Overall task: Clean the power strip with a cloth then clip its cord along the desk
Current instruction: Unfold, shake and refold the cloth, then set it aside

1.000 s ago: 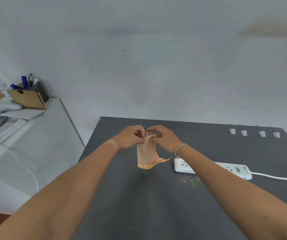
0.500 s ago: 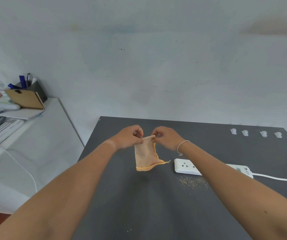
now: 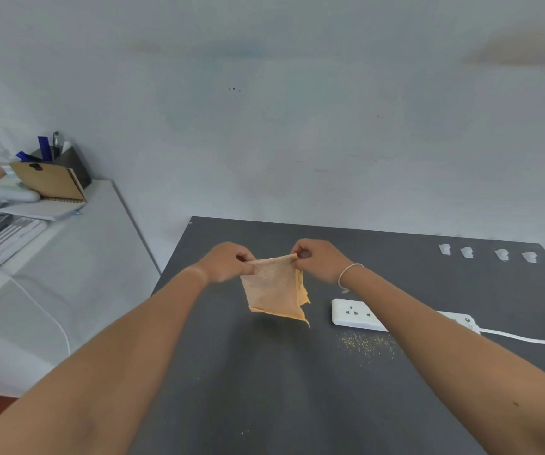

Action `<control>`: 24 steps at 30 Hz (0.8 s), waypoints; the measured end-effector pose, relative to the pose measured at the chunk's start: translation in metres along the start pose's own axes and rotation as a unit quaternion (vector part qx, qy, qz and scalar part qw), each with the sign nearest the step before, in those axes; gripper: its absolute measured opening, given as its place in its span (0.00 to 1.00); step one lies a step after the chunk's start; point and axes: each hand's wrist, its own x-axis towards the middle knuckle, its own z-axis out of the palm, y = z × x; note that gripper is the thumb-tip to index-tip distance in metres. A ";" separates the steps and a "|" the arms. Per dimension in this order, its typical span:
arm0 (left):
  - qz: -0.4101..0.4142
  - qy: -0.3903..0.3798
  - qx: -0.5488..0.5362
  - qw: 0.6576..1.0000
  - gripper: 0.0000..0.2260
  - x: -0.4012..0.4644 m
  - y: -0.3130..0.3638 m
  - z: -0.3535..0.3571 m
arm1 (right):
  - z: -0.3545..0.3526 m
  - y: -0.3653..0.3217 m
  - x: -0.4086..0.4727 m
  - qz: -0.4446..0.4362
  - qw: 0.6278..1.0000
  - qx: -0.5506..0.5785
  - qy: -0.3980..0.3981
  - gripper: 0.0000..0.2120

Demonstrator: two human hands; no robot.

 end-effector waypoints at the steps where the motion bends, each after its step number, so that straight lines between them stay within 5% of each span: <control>1: -0.001 0.007 -0.006 1.000 0.01 -0.003 -0.004 -0.002 | 0.006 -0.001 0.001 0.000 1.000 -0.001 -0.001 0.04; 10: -0.053 0.073 -0.046 0.995 0.06 -0.052 -0.061 -0.018 | 0.076 -0.038 -0.002 -0.059 0.997 -0.004 0.047 0.07; 19: -0.210 -0.149 0.052 0.965 0.06 -0.115 -0.137 -0.018 | 0.179 -0.049 -0.053 -0.146 0.979 -0.062 -0.126 0.05; 24: -0.204 -0.091 0.017 0.975 0.12 -0.115 -0.145 -0.008 | 0.196 -0.048 -0.065 -0.163 0.969 -0.091 -0.164 0.12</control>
